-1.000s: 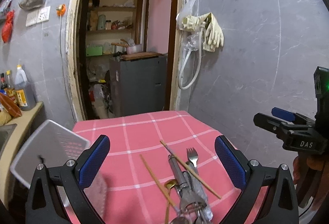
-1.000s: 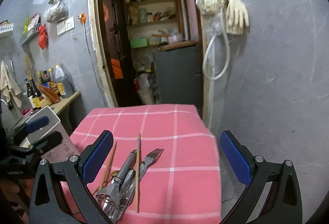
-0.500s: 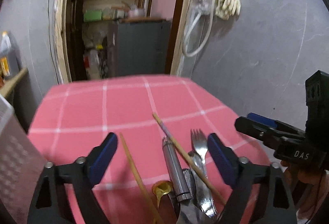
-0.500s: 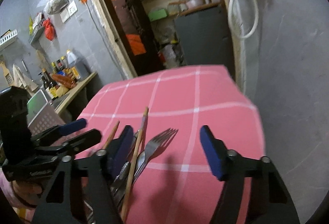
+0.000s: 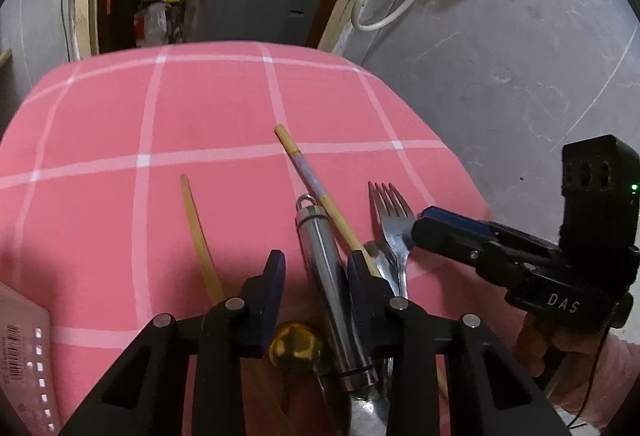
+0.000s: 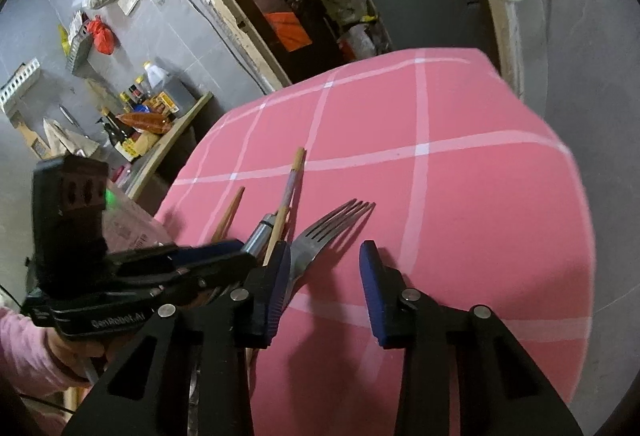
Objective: Organize utensils
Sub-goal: 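Grasp the metal ring-top cylinder with the left tool while the right tool grasps the fork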
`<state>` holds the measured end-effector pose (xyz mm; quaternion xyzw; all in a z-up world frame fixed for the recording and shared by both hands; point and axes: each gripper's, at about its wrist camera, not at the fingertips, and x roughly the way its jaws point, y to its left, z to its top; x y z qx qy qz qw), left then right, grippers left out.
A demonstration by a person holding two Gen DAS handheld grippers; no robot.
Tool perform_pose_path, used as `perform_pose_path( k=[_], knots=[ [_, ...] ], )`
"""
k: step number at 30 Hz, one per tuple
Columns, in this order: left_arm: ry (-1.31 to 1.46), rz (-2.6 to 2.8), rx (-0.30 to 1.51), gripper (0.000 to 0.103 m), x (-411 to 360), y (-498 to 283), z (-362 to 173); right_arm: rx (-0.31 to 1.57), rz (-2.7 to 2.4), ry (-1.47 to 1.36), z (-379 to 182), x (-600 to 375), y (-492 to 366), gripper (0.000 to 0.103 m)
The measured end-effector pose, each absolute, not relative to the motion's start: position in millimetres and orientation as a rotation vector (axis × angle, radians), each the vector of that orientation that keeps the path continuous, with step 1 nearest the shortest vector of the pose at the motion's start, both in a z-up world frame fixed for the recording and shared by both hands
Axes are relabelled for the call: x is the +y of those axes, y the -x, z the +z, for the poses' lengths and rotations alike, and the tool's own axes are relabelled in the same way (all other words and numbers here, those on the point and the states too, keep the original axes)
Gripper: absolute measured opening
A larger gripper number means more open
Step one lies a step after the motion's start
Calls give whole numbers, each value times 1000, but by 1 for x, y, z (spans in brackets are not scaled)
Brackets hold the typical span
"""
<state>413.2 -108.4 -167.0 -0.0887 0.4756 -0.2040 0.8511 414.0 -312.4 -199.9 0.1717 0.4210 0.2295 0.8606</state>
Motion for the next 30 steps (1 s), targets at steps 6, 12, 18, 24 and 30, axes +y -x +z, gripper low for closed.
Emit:
perform_pose_path(
  k=[6, 12, 18, 24, 30],
  knots=[
    [221, -467, 1028, 30, -106, -414, -173, 934, 530, -436, -210, -314, -428, 32],
    [239, -488, 1158, 28, -104, -431, -168, 1051, 520, -455, -215, -305, -443, 21],
    [257, -481, 1230, 20, -110, -437, -167, 1050, 523, -573, -217, -304, -436, 11],
    [263, -476, 1170, 18, -101, -417, -143, 966, 513, -567, -189, -305, -405, 7],
    [279, -469, 1061, 18, -73, -379, -104, 820, 452, -529, -140, -306, -357, 4]
  ],
)
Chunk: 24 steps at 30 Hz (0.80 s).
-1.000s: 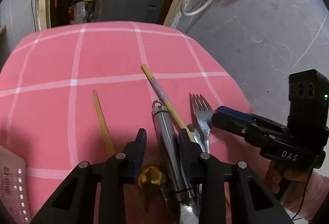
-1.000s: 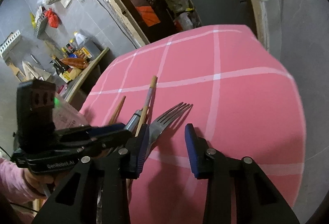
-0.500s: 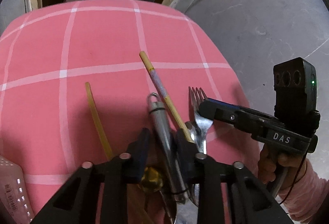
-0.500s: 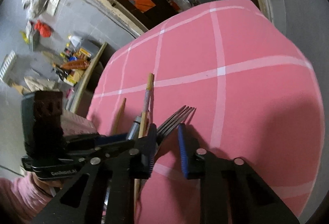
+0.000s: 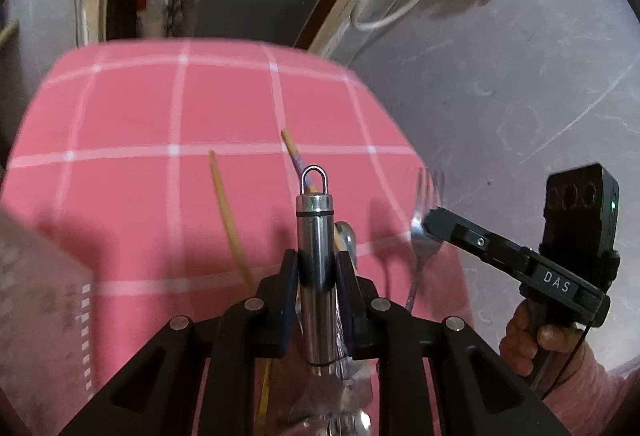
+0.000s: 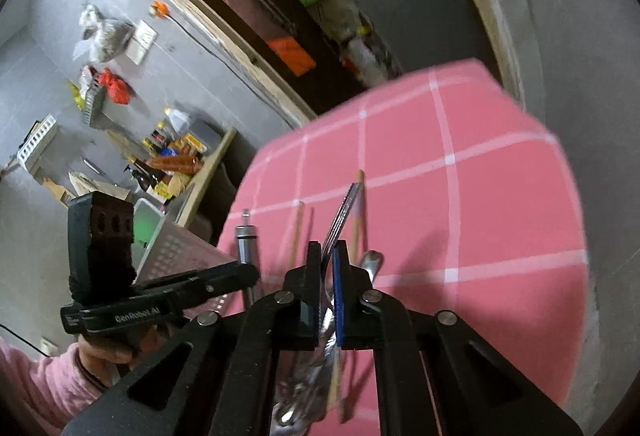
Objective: Organize utensils
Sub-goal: 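Grasp the metal ring-top cylinder with the left tool while the right tool grasps the fork, then lower the cylinder into the white holder with the left tool while the right tool drops the fork in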
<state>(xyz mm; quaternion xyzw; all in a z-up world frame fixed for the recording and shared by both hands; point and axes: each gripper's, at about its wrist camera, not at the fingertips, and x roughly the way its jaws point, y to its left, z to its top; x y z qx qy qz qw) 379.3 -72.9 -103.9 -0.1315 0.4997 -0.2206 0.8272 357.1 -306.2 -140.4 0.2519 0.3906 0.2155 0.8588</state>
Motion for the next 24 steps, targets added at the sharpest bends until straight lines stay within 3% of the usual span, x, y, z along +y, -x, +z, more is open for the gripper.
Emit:
perform_pose_path(
  k=[8, 16, 24],
  knots=[
    [257, -455, 836, 17, -28, -331, -29, 583, 378, -439, -48, -295, -312, 2],
    [282, -396, 630, 17, 33, -313, 60, 359, 519, -501, 30, -244, -324, 2],
    [195, -223, 490, 17, 94, -292, 108, 271, 689, -523, 46, -149, -367, 3]
  ],
)
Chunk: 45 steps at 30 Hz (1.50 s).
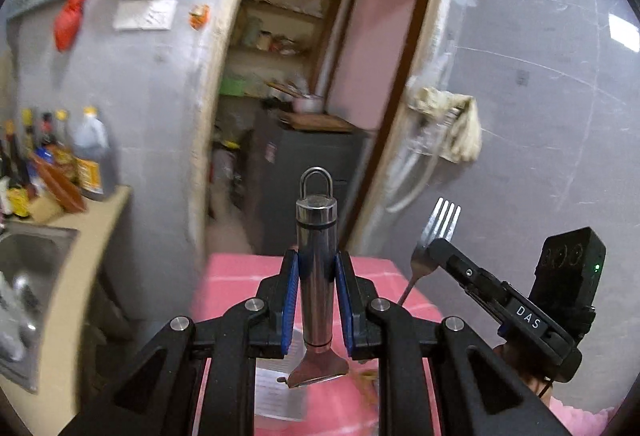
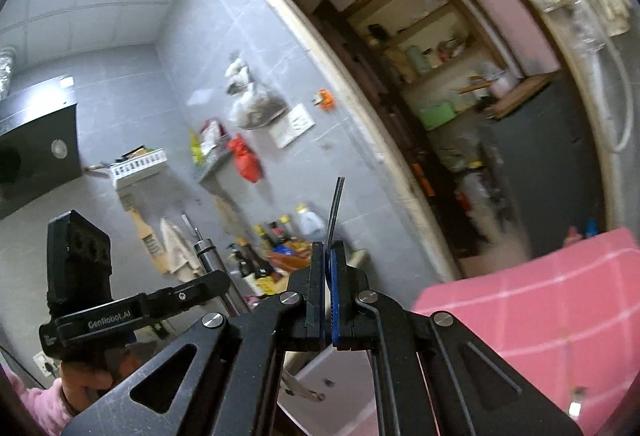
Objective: Organize utensils
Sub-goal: 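Lower the cylinder into the white holder with the left tool while the right tool drops the fork in, then move both tools back to the remaining utensils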
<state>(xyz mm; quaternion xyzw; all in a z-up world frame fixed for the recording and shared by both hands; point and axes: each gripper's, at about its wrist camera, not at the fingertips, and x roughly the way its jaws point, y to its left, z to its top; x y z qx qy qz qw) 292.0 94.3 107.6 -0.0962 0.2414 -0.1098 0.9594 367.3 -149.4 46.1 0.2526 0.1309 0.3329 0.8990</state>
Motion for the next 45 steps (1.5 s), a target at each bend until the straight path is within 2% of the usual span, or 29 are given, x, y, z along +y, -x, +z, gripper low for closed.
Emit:
perform_pose_path(
  k=[7, 12, 27, 28, 30, 34, 36, 37, 42, 45],
  knots=[
    [181, -169, 460, 17, 113, -300, 88, 334, 748, -484, -4, -101, -387, 3],
    [194, -171, 490, 18, 108, -303, 54, 406, 754, -459, -37, -97, -393, 3],
    [214, -182, 623, 18, 103, -302, -3, 512, 773, -401, -69, -104, -387, 4],
    [220, -182, 630, 18, 104, -300, -4, 516, 774, -396, -69, -105, -386, 6],
    [229, -183, 637, 19, 105, -298, -6, 515, 769, -383, -67, -107, -382, 17],
    [248, -186, 624, 22, 108, -291, -6, 498, 743, -372, -59, -117, -373, 21],
    [257, -185, 604, 27, 107, -285, -2, 483, 714, -368, -53, -126, -367, 24],
    [257, -185, 599, 30, 107, -285, -1, 472, 693, -364, -50, -132, -363, 27],
    [258, -179, 544, 47, 98, -276, 9, 403, 569, -336, -29, -163, -343, 55],
    [242, -168, 493, 65, 85, -270, 16, 355, 478, -298, -15, -185, -327, 68]
  ],
)
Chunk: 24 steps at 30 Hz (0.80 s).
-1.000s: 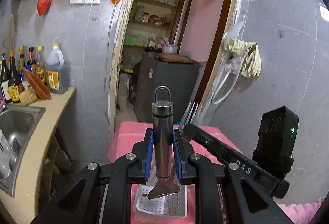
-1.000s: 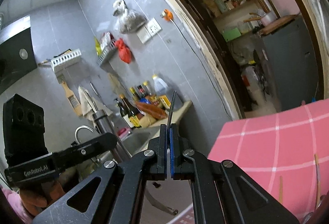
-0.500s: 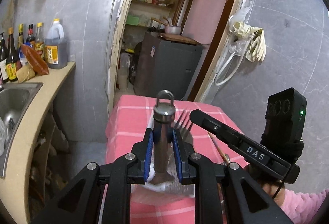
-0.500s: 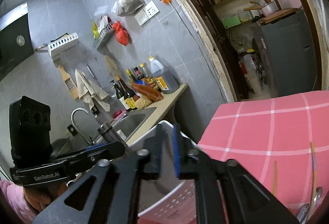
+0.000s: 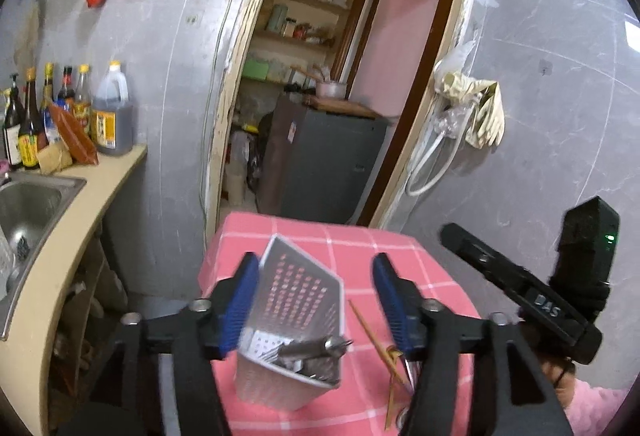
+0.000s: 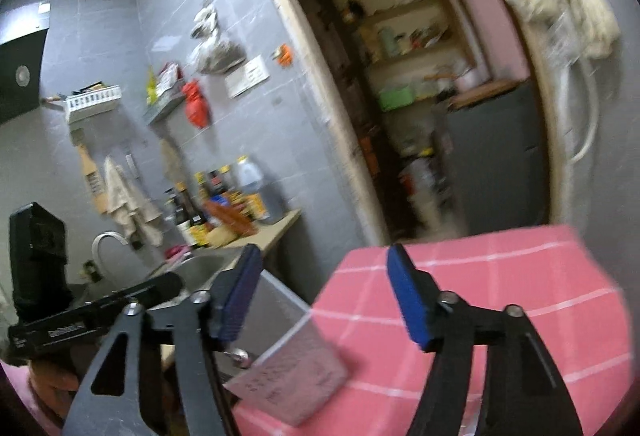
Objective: Organize utensils
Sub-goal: 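Move both tools back to the remaining utensils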
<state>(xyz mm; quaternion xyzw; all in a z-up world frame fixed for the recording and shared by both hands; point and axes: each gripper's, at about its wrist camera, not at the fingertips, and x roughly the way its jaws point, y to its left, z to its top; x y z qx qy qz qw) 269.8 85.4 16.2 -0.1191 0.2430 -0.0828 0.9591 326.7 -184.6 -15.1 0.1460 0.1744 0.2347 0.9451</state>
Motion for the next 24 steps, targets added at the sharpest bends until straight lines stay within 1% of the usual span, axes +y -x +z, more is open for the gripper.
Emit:
perform_pose_path(
  k=[1, 2, 3, 4, 5, 6, 7, 11, 18, 24],
  knots=[
    [236, -164, 473, 74, 79, -267, 18, 338, 445, -280, -11, -193, -320, 71],
    [230, -162, 459, 80, 75, -266, 20, 328, 424, -270, -6, -197, -317, 77],
    [219, -162, 437, 81, 67, -263, 21, 314, 392, -254, -2, -205, -311, 83],
    [211, -163, 427, 87, 63, -262, 22, 302, 362, -239, 1, -213, -304, 86],
    [195, -161, 410, 94, 55, -261, 23, 294, 343, -231, 5, -217, -301, 91],
    [183, -155, 395, 96, 49, -260, 22, 283, 317, -219, 7, -224, -296, 94],
    [175, -150, 383, 98, 44, -258, 22, 275, 298, -208, 10, -229, -292, 95],
    [166, -158, 352, 100, 22, -256, 18, 258, 217, -168, 12, -248, -275, 101],
    [129, -177, 326, 100, -10, -252, 2, 247, 125, -126, 3, -272, -256, 102],
    [91, -186, 366, 100, -31, -256, -21, 291, 107, -125, -20, -288, -256, 102]
  ],
)
